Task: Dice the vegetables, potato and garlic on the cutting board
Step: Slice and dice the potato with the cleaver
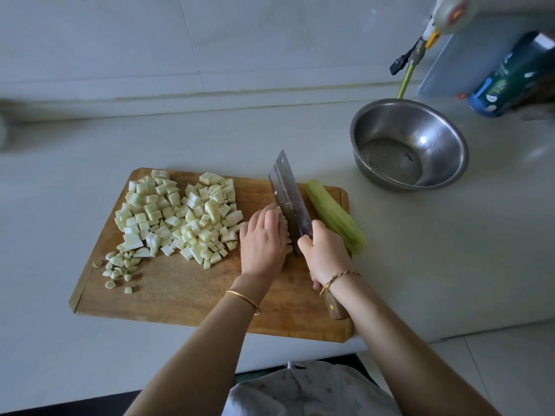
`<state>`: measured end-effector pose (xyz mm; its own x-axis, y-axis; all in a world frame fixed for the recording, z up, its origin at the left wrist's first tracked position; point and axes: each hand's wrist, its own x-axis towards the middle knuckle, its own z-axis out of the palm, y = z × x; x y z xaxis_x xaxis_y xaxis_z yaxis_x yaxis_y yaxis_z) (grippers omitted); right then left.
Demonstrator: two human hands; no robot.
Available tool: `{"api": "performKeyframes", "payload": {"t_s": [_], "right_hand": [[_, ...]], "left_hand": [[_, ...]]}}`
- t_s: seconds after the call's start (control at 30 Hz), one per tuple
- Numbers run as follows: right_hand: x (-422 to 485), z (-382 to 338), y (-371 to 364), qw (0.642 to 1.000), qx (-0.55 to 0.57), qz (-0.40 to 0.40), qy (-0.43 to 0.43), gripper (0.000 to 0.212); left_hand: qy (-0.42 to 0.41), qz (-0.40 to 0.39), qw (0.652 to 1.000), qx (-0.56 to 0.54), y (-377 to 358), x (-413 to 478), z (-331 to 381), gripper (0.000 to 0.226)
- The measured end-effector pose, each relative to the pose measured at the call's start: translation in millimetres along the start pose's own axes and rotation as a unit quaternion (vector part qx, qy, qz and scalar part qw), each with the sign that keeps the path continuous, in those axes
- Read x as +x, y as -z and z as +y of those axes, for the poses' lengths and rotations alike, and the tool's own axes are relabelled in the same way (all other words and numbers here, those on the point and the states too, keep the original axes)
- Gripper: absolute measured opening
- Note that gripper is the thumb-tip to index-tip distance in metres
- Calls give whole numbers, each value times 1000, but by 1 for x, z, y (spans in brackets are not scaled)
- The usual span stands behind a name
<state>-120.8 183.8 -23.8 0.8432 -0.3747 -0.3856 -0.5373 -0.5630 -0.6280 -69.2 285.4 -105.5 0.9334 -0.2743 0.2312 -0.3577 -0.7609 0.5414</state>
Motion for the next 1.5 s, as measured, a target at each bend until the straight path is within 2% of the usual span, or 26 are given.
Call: {"api": "performKeyframes", "payload": {"t_s": [0.13, 0.23, 0.33, 0.43, 0.6, 0.73, 0.97, 1.03, 1.13, 1.27, 1.5], "right_hand": [[-6, 0, 2, 1000, 11, 3, 12, 19], [-11, -1, 7, 999, 8, 17, 30, 11], [-17, -2, 13, 999, 10, 26, 46, 26], [-22, -5, 15, 998, 12, 23, 52, 29], [-22, -10, 15, 999, -10, 5, 50, 14], [-19, -11, 13, 999, -33, -8, 38, 13], [-15, -18, 9, 998, -50, -37, 28, 30], [-15, -18, 6, 998, -47, -39, 20, 26], [-15, -17, 0, 997, -53, -49, 6, 8], [-12, -13, -6, 998, -48, -29, 3, 7], [-9, 1, 0, 1000, 22, 4, 8, 16]], "left_hand": [[-13, -44, 999, -7, 14, -3, -3, 49], [-23, -12, 999, -21, 18, -7, -5, 44], [-25, 9, 999, -23, 13, -9, -6, 41], [-16, 18, 999, -22, 8, -8, -5, 39], [-30, 49, 998, 5, -1, -9, -5, 31], [-41, 48, 998, 24, -7, -12, -7, 32], [-44, 45, 997, 39, -9, -12, -7, 30], [-44, 41, 997, 41, -10, -13, -6, 28], [-46, 43, 997, 37, -12, -12, -9, 25], [-42, 37, 998, 37, -9, -12, -8, 21], [13, 21, 998, -54, 1, -11, -3, 39]]}}
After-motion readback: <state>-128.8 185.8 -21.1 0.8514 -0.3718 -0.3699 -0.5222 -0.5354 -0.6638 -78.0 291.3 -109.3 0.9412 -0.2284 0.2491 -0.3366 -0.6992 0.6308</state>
